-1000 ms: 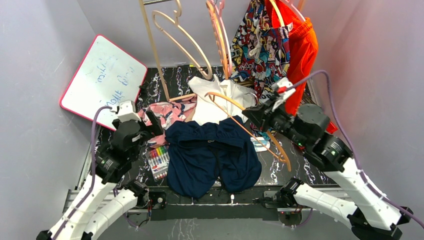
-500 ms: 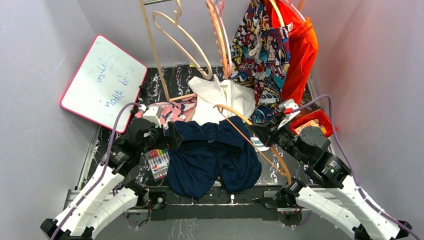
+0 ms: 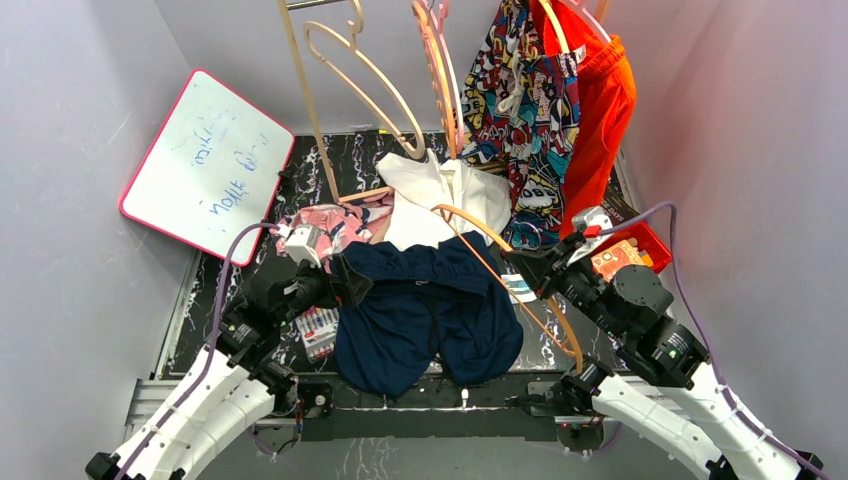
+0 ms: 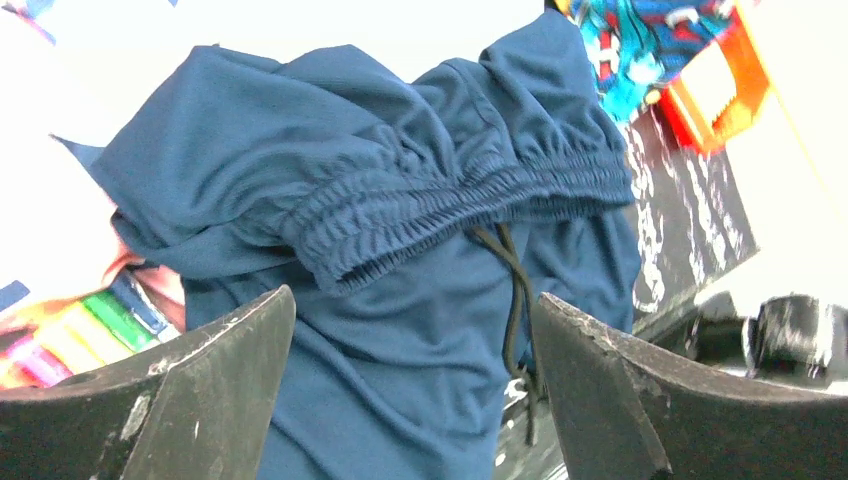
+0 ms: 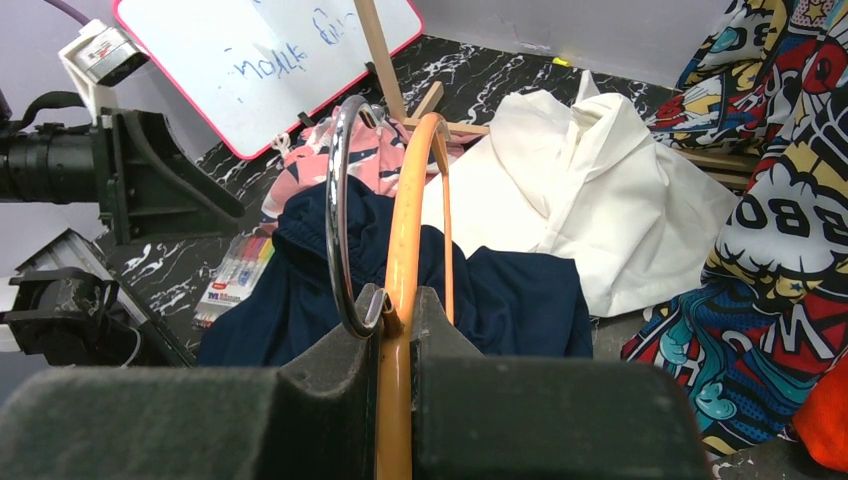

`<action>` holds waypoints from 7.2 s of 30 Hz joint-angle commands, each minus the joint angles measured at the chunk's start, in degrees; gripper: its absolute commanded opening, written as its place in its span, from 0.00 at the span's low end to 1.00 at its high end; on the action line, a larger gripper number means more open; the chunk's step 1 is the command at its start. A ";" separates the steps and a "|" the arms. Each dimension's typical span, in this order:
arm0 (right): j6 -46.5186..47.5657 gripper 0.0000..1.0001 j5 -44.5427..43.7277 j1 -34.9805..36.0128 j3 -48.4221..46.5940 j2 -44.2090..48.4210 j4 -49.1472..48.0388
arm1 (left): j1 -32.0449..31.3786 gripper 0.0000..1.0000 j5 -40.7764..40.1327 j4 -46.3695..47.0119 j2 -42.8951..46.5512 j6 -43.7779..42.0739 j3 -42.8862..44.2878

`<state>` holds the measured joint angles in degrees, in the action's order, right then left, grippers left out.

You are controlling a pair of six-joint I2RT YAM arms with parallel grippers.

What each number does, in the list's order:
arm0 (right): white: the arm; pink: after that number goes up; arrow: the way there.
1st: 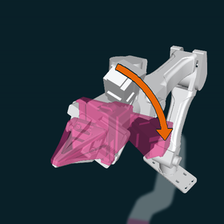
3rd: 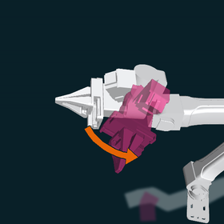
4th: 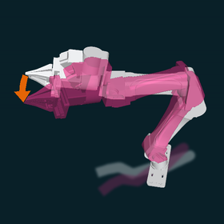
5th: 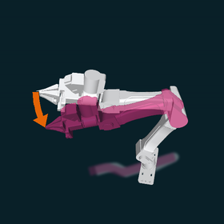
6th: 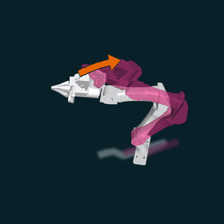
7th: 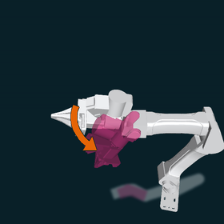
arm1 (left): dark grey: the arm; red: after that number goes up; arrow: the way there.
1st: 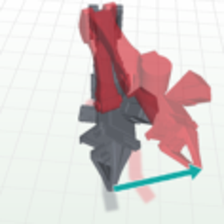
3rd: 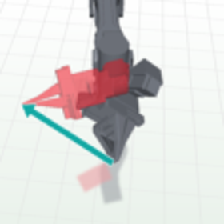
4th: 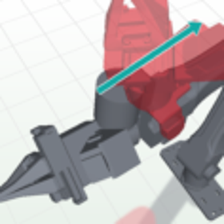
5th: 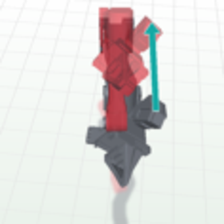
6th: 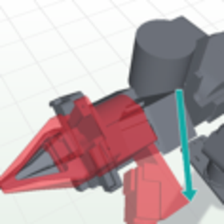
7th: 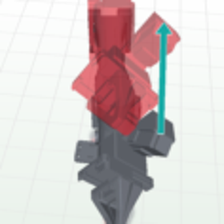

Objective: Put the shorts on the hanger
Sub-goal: Hang the shorts on the hanger.

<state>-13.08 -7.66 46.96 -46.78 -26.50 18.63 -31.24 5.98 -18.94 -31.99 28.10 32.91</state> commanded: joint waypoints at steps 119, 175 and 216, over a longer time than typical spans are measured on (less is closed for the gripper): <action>6.14 0.00 26.57 0.14 -3.06 -11.37 -5.02 | -6.55 0.11 -19.27 -5.92 -32.31 5.61 15.65; 7.89 0.00 24.07 0.61 12.21 -16.06 -34.75 | -6.55 0.00 6.50 -10.16 -27.69 11.00 28.15; 4.36 0.00 22.52 3.27 16.04 -21.33 -43.60 | -6.55 0.00 6.21 -10.52 -26.55 11.15 34.23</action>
<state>-11.99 13.76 49.78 -27.83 -51.51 -27.90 -37.63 12.69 -28.77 -60.84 40.32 63.16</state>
